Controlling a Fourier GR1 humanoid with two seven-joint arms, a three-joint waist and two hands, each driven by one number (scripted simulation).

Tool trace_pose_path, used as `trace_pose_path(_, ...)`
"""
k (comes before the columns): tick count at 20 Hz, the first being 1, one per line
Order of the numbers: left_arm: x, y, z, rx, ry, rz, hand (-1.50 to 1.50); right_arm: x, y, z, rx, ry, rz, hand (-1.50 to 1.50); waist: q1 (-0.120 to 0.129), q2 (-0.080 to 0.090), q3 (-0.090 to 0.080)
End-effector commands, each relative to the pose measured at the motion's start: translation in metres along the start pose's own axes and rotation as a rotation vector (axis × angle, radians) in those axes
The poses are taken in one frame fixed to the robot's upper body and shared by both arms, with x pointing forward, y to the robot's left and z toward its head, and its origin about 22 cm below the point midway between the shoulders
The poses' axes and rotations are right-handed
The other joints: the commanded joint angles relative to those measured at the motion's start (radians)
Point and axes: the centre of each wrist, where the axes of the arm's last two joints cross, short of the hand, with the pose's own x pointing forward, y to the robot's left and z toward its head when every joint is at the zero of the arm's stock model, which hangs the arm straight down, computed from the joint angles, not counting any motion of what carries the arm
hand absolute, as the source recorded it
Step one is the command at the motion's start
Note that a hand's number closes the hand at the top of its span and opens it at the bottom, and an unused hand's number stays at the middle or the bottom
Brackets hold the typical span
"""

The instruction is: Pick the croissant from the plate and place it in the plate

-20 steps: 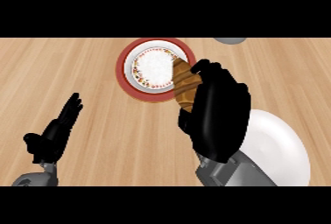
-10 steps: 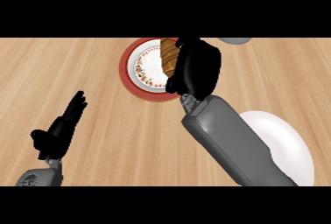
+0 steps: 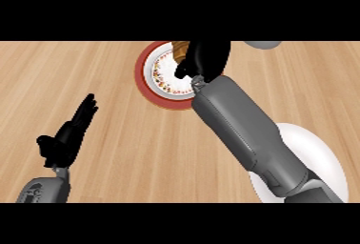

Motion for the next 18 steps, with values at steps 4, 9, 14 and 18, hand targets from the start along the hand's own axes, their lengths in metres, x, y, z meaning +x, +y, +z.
trace_pose_path(4, 0.003, -0.012, -0.004, -0.013, 0.008, 0.002, 0.0, -0.021, 0.026, -0.017, -0.077, 0.226, -0.136, -1.5, 0.01, 0.002, 0.0)
trace_pose_path(9, -0.007, 0.002, -0.009, -0.023, 0.002, 0.007, 0.0, -0.017, 0.022, -0.032, -0.054, 0.314, -0.215, -1.5, 0.016, 0.011, -0.001)
trace_pose_path(14, -0.009, -0.003, -0.001, -0.032, -0.001, -0.004, 0.0, -0.016, 0.02, -0.029, -0.216, 0.277, -0.436, -1.5, 0.017, 0.001, 0.001)
trace_pose_path(18, -0.002, 0.016, -0.002, 0.014, 0.015, -0.003, 0.0, -0.028, 0.019, -0.032, -0.297, 0.312, -0.579, -1.5, -0.015, -0.004, 0.002)
